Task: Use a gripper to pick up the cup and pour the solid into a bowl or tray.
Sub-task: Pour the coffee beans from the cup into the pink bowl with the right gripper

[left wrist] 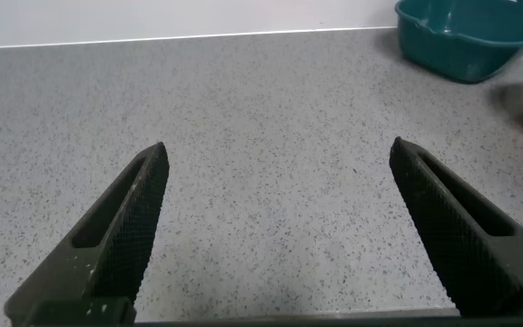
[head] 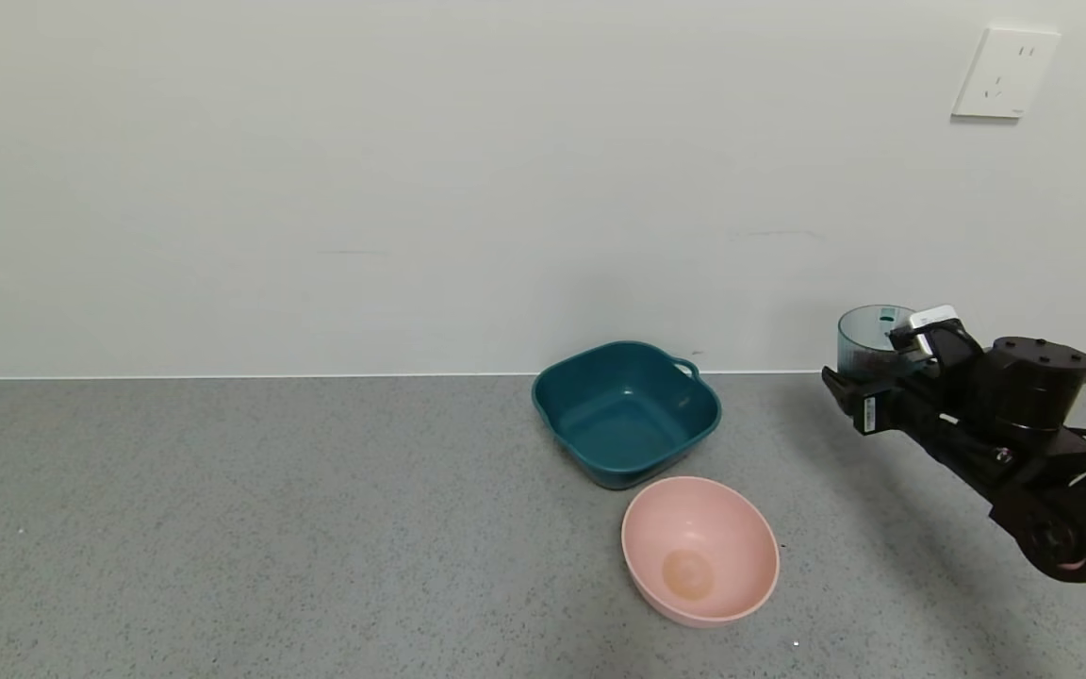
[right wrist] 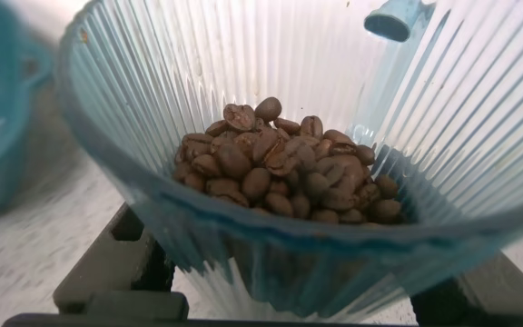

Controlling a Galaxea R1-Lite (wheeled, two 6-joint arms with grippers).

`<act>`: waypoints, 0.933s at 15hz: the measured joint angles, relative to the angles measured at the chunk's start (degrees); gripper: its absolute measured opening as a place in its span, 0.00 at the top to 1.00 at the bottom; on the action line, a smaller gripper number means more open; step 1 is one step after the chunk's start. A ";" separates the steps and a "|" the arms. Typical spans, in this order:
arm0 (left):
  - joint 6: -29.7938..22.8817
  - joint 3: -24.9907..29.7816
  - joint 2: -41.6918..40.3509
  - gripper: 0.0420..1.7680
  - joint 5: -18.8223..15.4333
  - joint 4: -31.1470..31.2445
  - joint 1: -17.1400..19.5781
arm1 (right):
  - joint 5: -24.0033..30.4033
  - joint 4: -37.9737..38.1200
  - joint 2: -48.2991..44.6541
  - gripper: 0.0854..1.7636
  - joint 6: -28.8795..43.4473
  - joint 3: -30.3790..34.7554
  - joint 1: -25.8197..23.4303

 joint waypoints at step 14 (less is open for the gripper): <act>0.00 0.00 0.00 0.01 0.00 0.00 0.00 | -0.66 0.90 -3.50 0.23 -24.36 6.28 9.07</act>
